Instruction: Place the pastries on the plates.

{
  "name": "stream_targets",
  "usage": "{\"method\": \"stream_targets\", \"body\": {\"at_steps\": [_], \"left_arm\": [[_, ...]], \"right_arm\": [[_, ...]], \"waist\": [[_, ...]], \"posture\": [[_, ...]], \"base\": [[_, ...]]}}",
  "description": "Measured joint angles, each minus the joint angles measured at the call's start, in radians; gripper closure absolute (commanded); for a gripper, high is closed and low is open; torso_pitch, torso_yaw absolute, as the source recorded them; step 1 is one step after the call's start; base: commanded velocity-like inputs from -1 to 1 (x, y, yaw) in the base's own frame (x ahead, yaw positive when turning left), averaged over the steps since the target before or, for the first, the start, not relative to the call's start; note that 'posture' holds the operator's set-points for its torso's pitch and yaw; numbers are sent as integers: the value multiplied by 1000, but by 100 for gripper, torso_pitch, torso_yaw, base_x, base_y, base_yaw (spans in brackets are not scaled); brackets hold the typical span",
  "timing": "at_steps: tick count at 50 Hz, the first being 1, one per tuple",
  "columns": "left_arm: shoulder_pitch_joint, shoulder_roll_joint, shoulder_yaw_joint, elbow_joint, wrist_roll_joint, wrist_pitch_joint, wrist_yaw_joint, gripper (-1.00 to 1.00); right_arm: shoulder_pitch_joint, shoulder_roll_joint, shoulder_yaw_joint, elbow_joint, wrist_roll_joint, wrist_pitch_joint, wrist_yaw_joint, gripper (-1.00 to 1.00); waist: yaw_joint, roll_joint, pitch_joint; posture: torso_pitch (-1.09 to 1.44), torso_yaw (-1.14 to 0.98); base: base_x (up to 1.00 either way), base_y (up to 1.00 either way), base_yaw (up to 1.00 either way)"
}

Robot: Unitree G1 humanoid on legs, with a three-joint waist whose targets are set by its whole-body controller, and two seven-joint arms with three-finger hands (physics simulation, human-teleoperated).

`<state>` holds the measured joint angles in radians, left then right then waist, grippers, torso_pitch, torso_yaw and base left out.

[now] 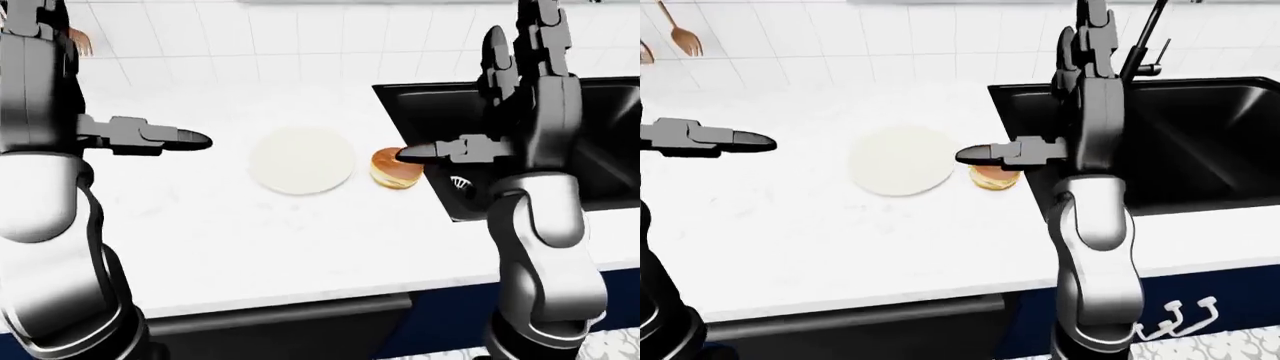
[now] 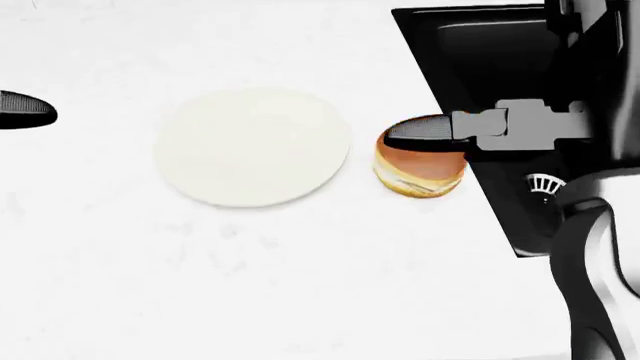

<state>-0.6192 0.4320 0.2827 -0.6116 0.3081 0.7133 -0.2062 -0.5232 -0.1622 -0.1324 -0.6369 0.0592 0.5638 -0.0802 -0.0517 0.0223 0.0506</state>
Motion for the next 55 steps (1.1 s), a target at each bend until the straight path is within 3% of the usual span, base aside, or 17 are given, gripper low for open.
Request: {"method": "stream_targets", "body": {"at_steps": [3,6,12,15,18,25,31,35,41,48,55], "left_arm": [[8,-3,-5,7,0,-7,2,-100],[34,-21,-25,36,-9,12,-8,-100],[22,-18,-32,32,-20,17,-14,-100],[21,-12,-18,18,-16,8,-9,-100],[17,-5,-8,5,-13,4,-5,-100],[17,-2,-5,12,-16,27,-8,-100],[16,-1,-11,-12,-27,48,-21,-100],[12,1,-13,-38,-31,58,-29,-100],[19,11,-30,-110,-34,111,-95,-100],[61,2,-40,-153,-3,149,-190,-100],[65,-18,-45,-131,21,128,-213,-100]], "right_arm": [[15,1,6,8,3,4,-3,-100],[43,-1,0,29,1,22,-2,-100],[29,-3,-13,43,-10,47,-11,-100],[17,-10,-11,25,-8,48,-15,-100],[4,-16,-13,17,-10,56,-17,-100],[-72,-53,9,121,-49,162,6,-100],[-208,-119,-8,253,-120,281,30,-100],[-296,-147,-12,393,-160,285,51,-100],[-385,-210,39,603,-255,246,165,-100],[-463,-233,59,774,-405,181,330,-100],[-553,-246,70,1014,-549,44,449,-100]], "waist": [[1,-42,6],[-6,-23,27],[-15,-45,42],[-12,-27,39],[-19,15,18],[5,-50,9],[10,-32,10],[11,-28,5],[11,-22,6],[8,-15,7],[6,-9,6]], "posture": [[2,-9],[2,-9],[2,-9],[2,-9],[2,-9],[2,-9],[2,-9],[2,-9],[2,-9],[2,-9],[2,-9]], "base": [[0,0,0],[0,0,0],[0,0,0],[0,0,0],[0,0,0],[0,0,0],[0,0,0],[0,0,0],[0,0,0],[0,0,0],[0,0,0]]}}
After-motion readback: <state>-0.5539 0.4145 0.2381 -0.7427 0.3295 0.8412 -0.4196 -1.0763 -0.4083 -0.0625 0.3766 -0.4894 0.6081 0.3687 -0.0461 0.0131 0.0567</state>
